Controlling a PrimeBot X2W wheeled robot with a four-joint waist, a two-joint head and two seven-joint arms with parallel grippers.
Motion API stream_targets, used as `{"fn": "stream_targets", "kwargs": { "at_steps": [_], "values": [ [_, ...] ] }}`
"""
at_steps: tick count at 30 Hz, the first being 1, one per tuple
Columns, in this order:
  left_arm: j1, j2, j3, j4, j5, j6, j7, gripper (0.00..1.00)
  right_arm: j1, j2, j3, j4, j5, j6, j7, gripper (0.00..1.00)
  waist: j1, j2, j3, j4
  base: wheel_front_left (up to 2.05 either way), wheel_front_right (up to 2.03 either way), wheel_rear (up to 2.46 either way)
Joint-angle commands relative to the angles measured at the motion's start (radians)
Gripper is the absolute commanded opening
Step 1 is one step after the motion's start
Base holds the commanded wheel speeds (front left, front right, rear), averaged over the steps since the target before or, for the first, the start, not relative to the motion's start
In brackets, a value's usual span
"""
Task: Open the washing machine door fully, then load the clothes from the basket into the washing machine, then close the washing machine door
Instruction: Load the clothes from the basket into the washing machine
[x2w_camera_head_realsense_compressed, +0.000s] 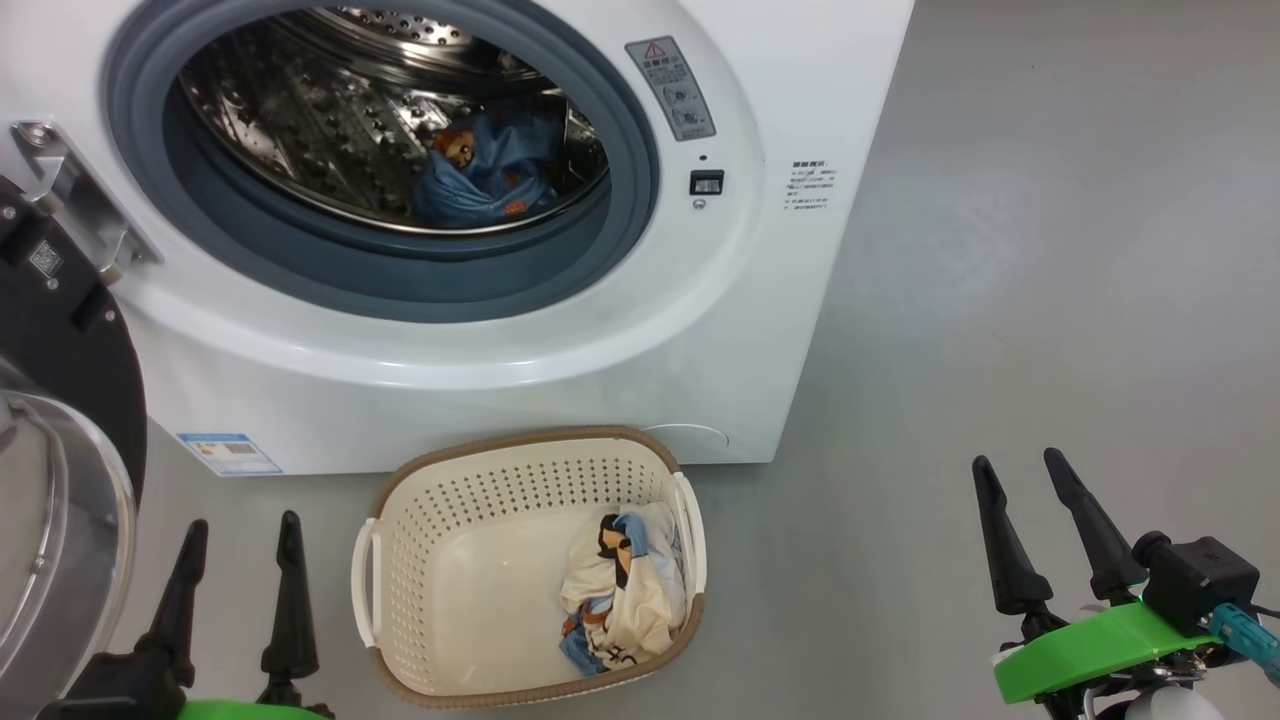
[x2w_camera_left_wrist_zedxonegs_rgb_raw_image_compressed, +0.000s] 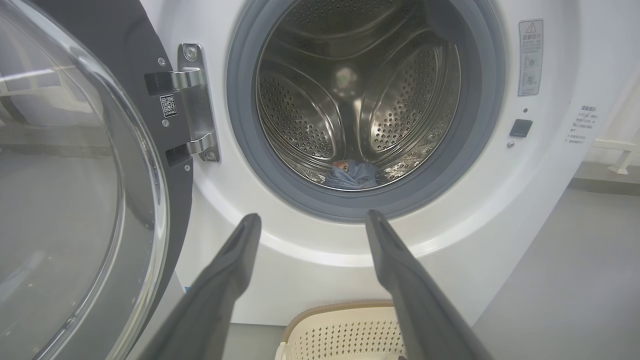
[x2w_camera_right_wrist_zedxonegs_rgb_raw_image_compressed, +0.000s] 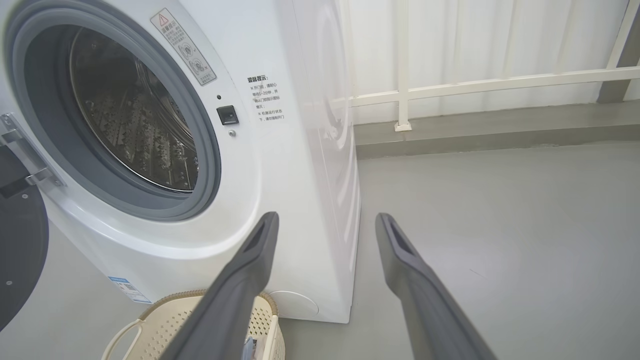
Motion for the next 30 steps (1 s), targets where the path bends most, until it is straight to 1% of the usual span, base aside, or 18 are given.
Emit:
{"fn": "stream_targets", "kwargs": {
  "at_steps": [1,7,13,20,24,30],
  "values": [
    [0.0,0.009,0.034,-0.034,-0.009,0.01,-0.005,1.0,-0.003,-0.018,0.012,-0.026,0.002,0.005,-0.008,1.0,0.0,0.0,0.002,-0.001,0.0,0.0,0.0],
    [-0.012,0.009,0.032,-0.018,-0.018,0.01,-0.005,1.0,-0.012,-0.01,0.012,-0.03,0.0,0.005,-0.008,1.0,0.0,0.0,0.018,-0.009,0.0,0.0,0.0],
    [-0.039,0.009,0.027,0.021,-0.04,0.006,-0.005,1.0,-0.028,0.004,-0.002,-0.04,-0.004,0.005,-0.008,1.0,0.0,0.0,0.066,-0.025,0.0,0.0,0.0],
    [-0.126,0.011,0.008,0.101,-0.04,0.001,-0.005,1.0,-0.072,0.025,-0.017,-0.055,-0.013,0.005,-0.008,1.0,0.0,0.0,0.166,-0.056,0.0,0.0,0.0],
    [-0.195,0.02,-0.032,0.166,-0.038,0.0,-0.005,1.0,-0.098,0.037,-0.03,-0.061,-0.018,0.005,-0.008,1.0,0.0,0.0,0.215,-0.075,0.0,0.0,0.0],
    [-0.281,0.051,-0.119,0.278,-0.067,-0.001,-0.005,1.0,-0.13,0.054,-0.043,-0.069,-0.023,0.005,-0.008,1.0,0.0,0.0,0.262,-0.107,0.0,0.0,0.0]
  ]
}}
